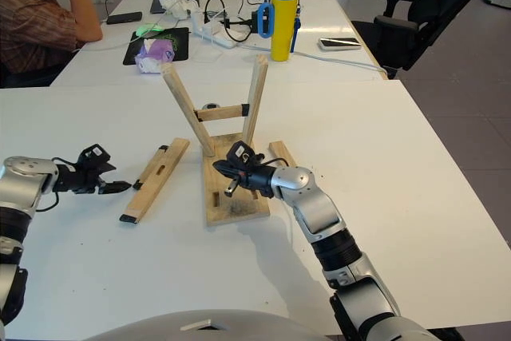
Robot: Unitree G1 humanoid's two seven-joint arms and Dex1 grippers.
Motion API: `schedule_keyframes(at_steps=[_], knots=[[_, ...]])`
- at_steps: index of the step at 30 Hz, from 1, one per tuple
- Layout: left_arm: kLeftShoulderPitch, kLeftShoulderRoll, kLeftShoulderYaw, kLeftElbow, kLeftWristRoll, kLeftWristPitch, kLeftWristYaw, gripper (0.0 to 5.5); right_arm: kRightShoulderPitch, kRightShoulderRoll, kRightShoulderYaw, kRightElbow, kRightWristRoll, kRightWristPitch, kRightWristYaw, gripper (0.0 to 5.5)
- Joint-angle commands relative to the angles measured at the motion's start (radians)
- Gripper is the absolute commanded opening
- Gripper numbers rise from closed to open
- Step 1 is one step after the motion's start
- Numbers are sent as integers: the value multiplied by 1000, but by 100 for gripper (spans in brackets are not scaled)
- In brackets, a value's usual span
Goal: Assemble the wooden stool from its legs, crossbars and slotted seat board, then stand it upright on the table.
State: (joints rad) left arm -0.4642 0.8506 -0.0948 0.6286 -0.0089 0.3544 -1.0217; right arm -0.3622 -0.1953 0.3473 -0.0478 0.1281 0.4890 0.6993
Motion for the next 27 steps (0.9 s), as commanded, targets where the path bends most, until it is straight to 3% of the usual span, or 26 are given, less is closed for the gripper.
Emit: schedule_keyframes(at_steps=[1,19,27], knots=[[-3,-28,62,-59,-77,79,-15,392,7,-2,5,2,-2,4,-9,0],[101,-106,46,-206,-139,205,8,392,6,7,7,5,10,11,-14,0],[119,-150,85,-204,-160,280,96,392,4,11,5,10,7,9,-28,0]])
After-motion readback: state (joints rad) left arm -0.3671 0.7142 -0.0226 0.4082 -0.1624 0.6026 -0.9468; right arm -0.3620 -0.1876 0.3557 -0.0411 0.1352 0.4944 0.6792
